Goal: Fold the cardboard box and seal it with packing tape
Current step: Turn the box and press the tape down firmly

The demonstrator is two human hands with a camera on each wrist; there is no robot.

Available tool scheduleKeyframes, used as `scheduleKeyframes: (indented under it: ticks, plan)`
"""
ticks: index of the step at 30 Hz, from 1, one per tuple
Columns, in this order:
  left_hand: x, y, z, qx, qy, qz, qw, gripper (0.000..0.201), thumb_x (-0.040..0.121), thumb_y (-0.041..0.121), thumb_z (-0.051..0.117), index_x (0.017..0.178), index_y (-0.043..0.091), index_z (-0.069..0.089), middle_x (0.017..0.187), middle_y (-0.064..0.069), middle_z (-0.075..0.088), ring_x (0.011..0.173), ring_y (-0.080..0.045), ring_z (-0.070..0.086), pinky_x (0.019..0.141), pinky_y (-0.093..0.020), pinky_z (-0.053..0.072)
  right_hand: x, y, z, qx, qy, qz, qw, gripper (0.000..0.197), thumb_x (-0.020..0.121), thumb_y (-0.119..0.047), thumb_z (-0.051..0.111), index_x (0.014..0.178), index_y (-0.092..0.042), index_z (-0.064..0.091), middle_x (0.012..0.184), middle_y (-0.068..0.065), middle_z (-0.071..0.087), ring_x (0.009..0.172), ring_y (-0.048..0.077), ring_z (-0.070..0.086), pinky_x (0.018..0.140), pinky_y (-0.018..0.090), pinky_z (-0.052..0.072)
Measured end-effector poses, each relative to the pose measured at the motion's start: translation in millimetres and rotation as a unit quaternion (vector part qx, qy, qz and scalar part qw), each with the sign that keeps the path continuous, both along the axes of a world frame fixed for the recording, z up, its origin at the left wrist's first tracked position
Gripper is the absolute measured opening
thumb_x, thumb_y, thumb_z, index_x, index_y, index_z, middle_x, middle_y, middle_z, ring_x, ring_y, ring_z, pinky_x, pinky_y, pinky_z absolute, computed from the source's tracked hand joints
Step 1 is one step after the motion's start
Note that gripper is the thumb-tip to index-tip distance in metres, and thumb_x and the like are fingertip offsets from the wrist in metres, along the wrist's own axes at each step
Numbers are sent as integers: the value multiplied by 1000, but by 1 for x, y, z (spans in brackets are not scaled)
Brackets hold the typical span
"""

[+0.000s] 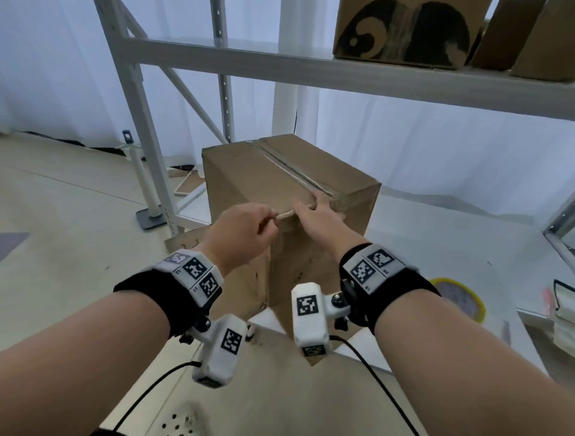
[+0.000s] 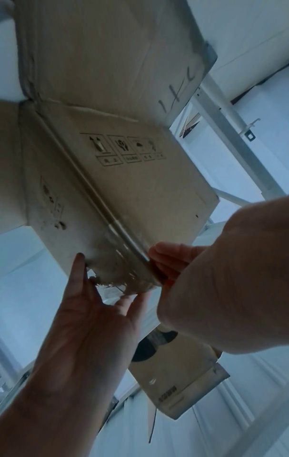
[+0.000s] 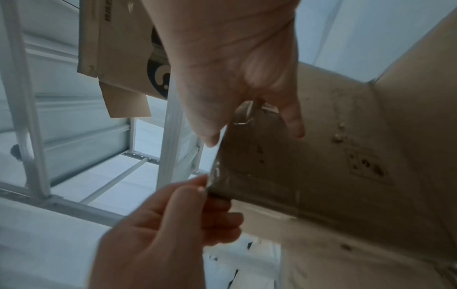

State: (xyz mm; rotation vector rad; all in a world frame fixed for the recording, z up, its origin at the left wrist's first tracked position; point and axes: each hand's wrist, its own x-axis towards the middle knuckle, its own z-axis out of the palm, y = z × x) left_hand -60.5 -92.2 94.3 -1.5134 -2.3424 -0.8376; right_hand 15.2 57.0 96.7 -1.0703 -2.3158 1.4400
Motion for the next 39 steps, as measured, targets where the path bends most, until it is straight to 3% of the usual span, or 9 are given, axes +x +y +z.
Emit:
scheduleKeyframes:
  ticks: [5,9,16,20,23,27,30,36,39]
  plan:
    - [-16,6,0,-41,52,-75,995,25,93,15,46,108,8,65,100,-7,66,84,-22,62,76,-35,51,-11,13,-15,2,17,-9,1000,89,66,-80,55,139,-53,11,154,12,-4,134,43,30,103,57,38]
    - [-46,13,10,-51,65,-31,996,25,96,22,46,115,16,60,108,-1,58,99,-18,56,85,-28,45,-17,23,-19,-41,61,-3,997,96,55,-73,65,134,-60,12,155,5,9,128,36,41,94,54,47]
    - [-89,19,32,-253,17,77,964,85,76,77,35,148,34,23,155,-5,20,143,-29,16,114,-52,18,25,67,-5,-44,132,40,989,65,94,-32,57,148,-40,21,146,-3,38,118,18,52,87,39,53]
    - [-72,30,22,-339,28,101,935,106,55,94,17,148,44,5,158,0,11,144,-30,11,110,-65,9,29,79,10,226,51,-90,969,33,95,-33,50,123,-18,60,120,7,62,109,24,57,92,35,47]
    - [-53,46,18,-324,30,140,935,110,53,97,12,148,42,6,158,-2,14,144,-32,9,109,-67,10,30,48,9,382,-2,-64,922,34,97,-34,39,115,-21,64,119,8,60,115,30,50,93,38,40]
    - [-43,53,25,-312,9,121,942,102,64,93,19,147,36,21,154,-8,27,140,-35,25,110,-63,17,33,12,-1,441,-141,20,886,46,99,-51,26,143,-41,35,155,4,25,142,31,13,112,56,6]
    - [-61,34,32,-251,-10,151,956,66,85,74,25,133,34,46,137,-8,51,125,-29,45,105,-51,33,37,14,1,516,-161,5,842,44,101,-48,29,144,-38,34,143,7,39,128,31,30,102,47,24]
    - [-76,8,27,-234,10,142,962,47,94,56,33,127,30,55,127,-2,60,114,-23,55,100,-38,39,24,22,6,437,-106,0,893,35,102,-27,38,135,-21,48,128,13,48,113,33,50,82,38,43]
    - [-50,11,29,-209,33,110,971,44,96,48,34,122,25,61,114,-4,65,112,-25,55,102,-38,33,26,37,11,326,-148,10,934,46,104,-27,31,148,-18,27,157,17,13,137,38,31,103,45,36]
